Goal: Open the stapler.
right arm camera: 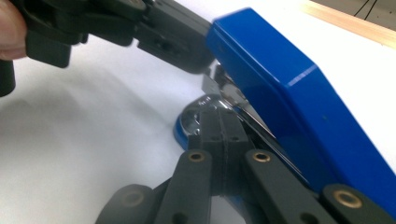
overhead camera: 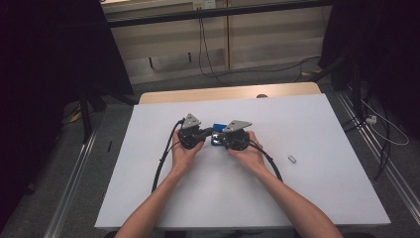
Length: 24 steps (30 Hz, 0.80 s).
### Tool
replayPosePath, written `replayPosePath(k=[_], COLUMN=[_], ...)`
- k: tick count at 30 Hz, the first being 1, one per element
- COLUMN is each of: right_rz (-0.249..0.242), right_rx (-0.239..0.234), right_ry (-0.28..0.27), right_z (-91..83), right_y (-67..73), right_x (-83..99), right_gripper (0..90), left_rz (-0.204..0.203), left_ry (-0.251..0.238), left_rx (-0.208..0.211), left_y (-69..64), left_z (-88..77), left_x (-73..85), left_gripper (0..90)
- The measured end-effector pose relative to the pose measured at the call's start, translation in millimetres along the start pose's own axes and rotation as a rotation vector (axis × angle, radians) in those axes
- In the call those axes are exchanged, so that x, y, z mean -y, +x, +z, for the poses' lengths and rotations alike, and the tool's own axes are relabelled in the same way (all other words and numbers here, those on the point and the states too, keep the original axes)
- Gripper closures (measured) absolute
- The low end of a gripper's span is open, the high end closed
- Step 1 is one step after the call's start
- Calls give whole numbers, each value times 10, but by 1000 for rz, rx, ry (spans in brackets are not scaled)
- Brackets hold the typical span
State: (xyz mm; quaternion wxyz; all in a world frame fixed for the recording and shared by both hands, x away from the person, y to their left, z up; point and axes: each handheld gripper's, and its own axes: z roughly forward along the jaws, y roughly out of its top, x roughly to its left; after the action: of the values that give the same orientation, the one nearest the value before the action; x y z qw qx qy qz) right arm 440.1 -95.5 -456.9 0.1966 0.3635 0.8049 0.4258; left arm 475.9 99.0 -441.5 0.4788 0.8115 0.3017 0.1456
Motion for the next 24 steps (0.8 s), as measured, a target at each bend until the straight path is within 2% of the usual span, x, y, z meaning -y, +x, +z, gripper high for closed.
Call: replayPosePath(k=[7, 12, 17, 20, 24], right_rz=[5, -2, 1, 18, 29], right_rx=[-5, -12, -14, -15, 10], right_ry=[-4, -13, -17, -38, -75], right_z=[-18, -7, -12, -52, -99], right_y=[-2, 17, 17, 3, -7], right_x=[11, 15, 13, -5, -40], right_gripper=[900, 900, 900, 900, 900], left_rz=[15, 0, 6, -1, 1], left_ry=[-8, -26, -35, -44, -55], left_rx=[-11, 7, 12, 19, 24], left_y=[-15, -22, -48, -56, -66], left_z=[-2, -21, -48, -57, -64], left_x=[-18, -58, -98, -109, -133], left_gripper=[900, 900, 900, 900, 900])
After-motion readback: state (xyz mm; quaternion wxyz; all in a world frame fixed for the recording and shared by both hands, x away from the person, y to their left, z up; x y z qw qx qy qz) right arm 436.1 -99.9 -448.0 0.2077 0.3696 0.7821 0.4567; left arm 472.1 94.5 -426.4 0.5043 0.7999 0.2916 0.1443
